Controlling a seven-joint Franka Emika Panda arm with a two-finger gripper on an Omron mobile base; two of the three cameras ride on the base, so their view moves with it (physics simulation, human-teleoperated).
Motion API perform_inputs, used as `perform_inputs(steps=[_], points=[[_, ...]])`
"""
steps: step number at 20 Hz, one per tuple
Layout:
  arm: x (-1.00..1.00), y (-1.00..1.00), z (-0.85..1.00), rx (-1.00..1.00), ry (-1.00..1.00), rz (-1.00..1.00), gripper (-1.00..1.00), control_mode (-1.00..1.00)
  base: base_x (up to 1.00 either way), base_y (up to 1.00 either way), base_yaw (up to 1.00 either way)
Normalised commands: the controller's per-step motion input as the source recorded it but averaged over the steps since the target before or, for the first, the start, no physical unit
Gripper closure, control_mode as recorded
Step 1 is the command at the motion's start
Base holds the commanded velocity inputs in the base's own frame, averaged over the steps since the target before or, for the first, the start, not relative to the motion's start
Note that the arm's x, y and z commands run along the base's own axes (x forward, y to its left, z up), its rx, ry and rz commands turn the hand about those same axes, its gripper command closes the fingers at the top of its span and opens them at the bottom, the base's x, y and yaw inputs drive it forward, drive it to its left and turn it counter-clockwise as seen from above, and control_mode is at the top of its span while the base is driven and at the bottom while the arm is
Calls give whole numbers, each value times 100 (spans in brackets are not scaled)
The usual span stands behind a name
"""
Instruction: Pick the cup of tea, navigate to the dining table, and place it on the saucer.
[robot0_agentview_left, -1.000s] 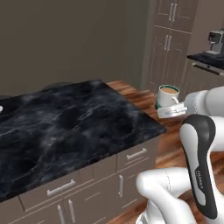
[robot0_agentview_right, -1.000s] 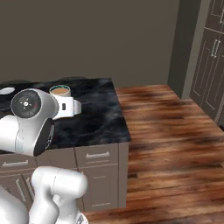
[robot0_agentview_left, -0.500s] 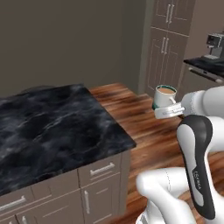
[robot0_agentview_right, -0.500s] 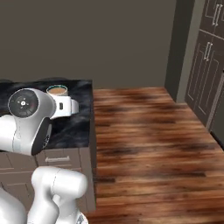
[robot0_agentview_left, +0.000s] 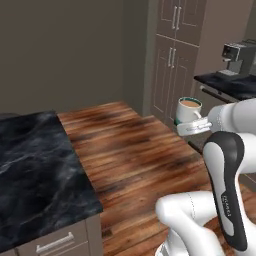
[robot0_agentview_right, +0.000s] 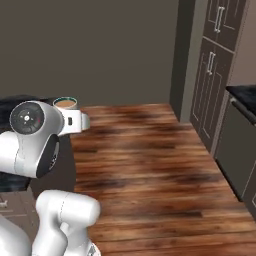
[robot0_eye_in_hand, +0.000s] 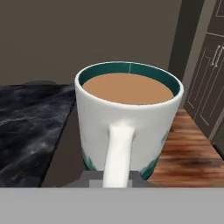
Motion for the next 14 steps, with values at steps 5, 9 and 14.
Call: perform_inputs(steps=[5, 9, 14], points=[[0, 0, 0, 0, 0, 0, 100, 100, 100, -94, 7], [0, 0, 0, 0, 0, 0, 100, 100, 100, -93, 20], [0, 0, 0, 0, 0, 0, 100, 100, 100, -76, 36]])
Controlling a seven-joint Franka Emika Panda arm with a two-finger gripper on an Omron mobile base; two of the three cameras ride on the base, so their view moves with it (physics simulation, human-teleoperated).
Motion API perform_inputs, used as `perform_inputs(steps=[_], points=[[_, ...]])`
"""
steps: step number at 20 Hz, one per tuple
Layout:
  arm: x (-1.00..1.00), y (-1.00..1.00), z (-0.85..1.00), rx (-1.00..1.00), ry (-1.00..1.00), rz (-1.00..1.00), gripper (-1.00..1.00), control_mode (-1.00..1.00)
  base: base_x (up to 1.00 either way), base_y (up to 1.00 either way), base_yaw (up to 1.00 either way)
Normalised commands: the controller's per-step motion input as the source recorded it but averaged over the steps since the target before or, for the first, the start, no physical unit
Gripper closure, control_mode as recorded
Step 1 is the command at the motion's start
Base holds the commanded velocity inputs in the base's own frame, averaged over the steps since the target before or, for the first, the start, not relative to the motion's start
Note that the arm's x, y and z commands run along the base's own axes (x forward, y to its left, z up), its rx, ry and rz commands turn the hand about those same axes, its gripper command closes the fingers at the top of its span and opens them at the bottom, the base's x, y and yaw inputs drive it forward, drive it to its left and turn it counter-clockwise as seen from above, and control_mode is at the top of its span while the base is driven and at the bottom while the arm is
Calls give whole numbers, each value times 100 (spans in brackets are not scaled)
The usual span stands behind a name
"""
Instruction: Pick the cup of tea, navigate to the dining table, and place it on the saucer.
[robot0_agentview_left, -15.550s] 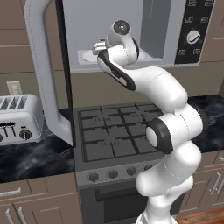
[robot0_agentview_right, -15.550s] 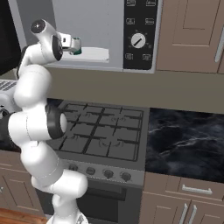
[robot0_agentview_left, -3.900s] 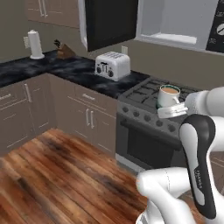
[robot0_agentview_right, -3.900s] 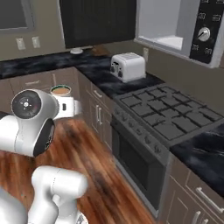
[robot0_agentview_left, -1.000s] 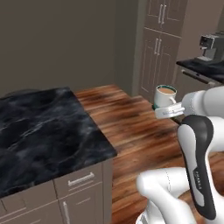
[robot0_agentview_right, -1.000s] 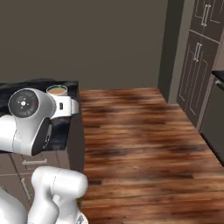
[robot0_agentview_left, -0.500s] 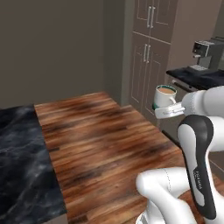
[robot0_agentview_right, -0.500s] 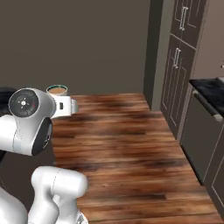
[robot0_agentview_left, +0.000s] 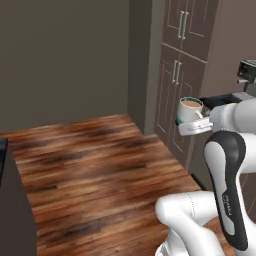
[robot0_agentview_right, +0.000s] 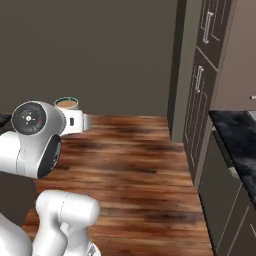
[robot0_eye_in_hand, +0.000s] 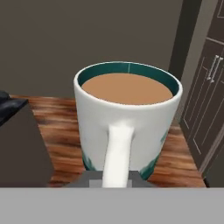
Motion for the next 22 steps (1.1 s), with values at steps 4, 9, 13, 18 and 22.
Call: perform_inputs(steps=[4, 9, 13, 18, 22], points=[[0, 0, 0, 0, 0, 0, 100, 100, 100, -47, 54], [0, 0, 0, 0, 0, 0, 100, 100, 100, -32, 55], [0, 0, 0, 0, 0, 0, 100, 100, 100, -17, 51], [0, 0, 0, 0, 0, 0, 100, 100, 100, 0, 41], [0, 0, 0, 0, 0, 0, 100, 100, 100, -17, 47]])
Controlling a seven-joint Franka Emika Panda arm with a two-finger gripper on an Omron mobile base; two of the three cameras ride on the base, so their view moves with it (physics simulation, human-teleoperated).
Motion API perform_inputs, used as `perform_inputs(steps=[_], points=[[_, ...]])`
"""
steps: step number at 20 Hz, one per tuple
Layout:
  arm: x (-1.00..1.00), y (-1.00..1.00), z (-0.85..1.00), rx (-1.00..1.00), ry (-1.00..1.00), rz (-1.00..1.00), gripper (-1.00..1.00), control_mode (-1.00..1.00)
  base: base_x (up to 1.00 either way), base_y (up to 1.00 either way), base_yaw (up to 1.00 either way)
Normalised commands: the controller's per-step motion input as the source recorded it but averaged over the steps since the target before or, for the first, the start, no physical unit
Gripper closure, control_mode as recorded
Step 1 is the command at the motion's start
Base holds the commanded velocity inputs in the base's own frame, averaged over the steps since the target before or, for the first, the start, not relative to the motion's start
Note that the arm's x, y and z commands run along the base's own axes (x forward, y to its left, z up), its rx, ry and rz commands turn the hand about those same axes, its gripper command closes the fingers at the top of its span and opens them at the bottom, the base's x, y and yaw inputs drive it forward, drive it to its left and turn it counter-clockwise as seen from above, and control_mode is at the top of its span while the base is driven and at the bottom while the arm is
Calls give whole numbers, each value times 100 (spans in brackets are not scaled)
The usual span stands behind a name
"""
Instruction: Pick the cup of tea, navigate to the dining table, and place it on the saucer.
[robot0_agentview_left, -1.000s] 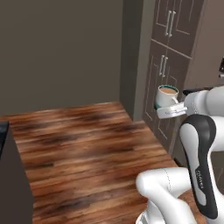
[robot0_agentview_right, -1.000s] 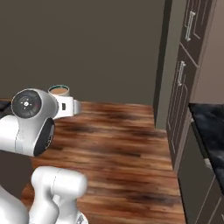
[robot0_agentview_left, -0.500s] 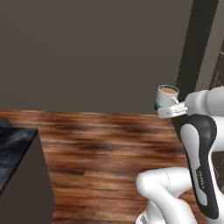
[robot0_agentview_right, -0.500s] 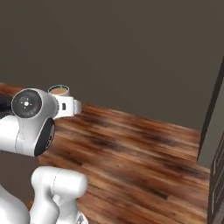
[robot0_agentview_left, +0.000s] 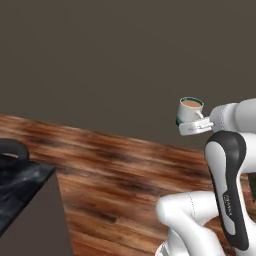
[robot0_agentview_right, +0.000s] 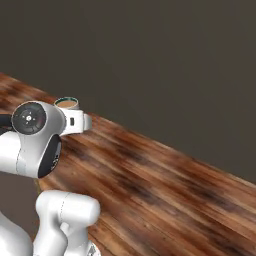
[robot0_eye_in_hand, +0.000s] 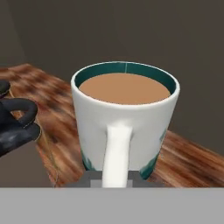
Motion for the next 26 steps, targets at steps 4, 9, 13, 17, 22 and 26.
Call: perform_inputs(steps=[4, 9, 13, 17, 22, 26], points=[[0, 0, 0, 0, 0, 0, 100, 100, 100, -31, 52], [0, 0, 0, 0, 0, 0, 100, 100, 100, -39, 61], [0, 0, 0, 0, 0, 0, 100, 100, 100, -41, 67], [0, 0, 0, 0, 0, 0, 100, 100, 100, -53, 68], [0, 0, 0, 0, 0, 0, 100, 100, 100, -50, 71], [0, 0, 0, 0, 0, 0, 100, 100, 94, -59, 68]])
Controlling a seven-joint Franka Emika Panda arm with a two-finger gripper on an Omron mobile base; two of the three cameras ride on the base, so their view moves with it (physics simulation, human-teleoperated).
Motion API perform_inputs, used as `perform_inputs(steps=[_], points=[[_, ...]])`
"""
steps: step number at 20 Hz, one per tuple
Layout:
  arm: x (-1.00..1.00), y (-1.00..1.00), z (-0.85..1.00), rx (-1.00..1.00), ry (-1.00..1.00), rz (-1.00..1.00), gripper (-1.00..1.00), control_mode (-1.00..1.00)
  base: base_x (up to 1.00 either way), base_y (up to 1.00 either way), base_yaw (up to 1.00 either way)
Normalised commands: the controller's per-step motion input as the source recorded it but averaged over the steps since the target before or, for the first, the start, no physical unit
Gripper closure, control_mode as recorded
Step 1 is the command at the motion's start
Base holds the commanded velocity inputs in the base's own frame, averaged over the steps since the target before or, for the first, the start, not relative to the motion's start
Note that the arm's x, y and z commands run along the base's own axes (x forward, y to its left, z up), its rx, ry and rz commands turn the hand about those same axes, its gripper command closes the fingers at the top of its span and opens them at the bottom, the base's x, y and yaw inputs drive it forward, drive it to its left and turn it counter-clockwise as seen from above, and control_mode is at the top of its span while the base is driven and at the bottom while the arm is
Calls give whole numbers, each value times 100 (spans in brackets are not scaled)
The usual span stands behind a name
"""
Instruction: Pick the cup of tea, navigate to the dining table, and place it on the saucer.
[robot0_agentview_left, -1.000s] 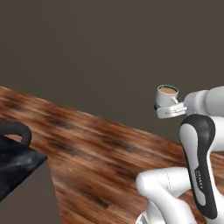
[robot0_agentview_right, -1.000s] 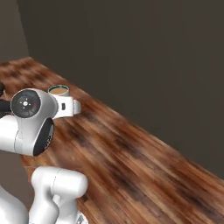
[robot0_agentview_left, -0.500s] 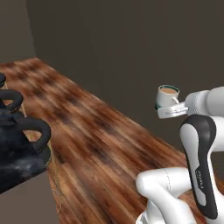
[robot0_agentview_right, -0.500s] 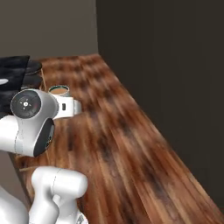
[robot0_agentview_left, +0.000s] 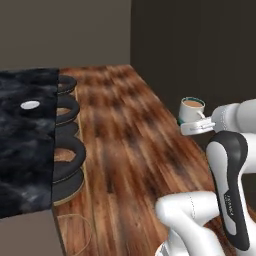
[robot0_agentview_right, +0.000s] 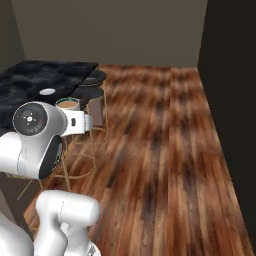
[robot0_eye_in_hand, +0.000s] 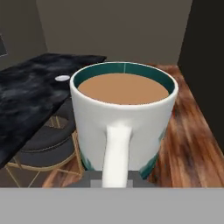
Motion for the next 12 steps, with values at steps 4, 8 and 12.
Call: perform_inputs(steps=[4, 8, 12], points=[[0, 0, 0, 0, 0, 0, 100, 100, 90, -66, 67], [0, 0, 0, 0, 0, 0, 100, 100, 87, -73, 66], [0, 0, 0, 0, 0, 0, 100, 100, 81, -85, 61]])
